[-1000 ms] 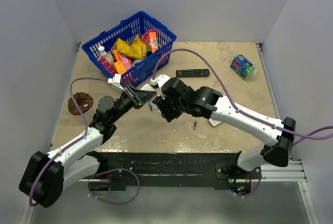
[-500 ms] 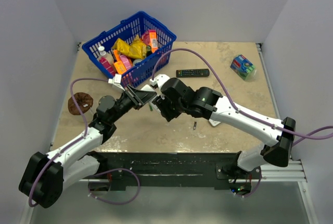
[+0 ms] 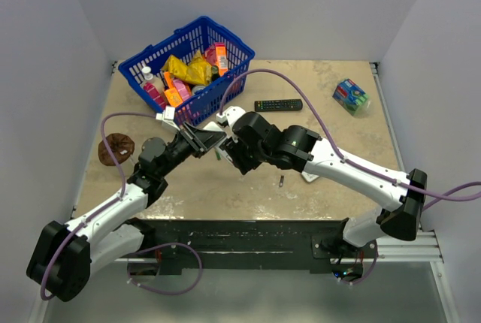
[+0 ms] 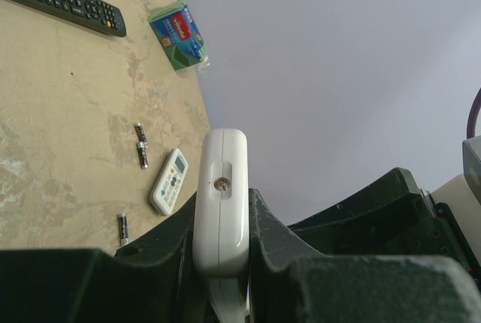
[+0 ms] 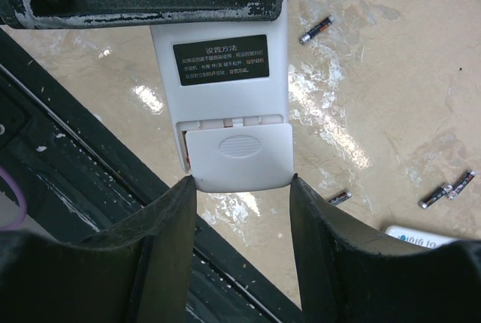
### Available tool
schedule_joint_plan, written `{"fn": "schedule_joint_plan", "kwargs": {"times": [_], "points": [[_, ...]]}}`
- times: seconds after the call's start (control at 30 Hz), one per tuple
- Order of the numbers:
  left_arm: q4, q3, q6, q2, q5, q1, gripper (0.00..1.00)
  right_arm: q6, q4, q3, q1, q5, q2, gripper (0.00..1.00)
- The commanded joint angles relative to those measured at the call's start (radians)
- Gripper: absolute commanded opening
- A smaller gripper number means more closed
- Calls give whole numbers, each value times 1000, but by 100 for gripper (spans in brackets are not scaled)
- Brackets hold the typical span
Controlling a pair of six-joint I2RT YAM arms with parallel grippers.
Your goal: Load the batteries into the remote control
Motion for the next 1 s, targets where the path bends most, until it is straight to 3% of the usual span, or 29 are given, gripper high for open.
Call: {"fn": "schedule_joint_plan", "kwargs": {"times": [0.0,0.97], "points": [[42,51,-26,-22,4,4,0,-20,25,13,3,-1,-6,42],[35,55,-47,-30,-26,-7,0,-2,13,18,13,18,20,42]]}}
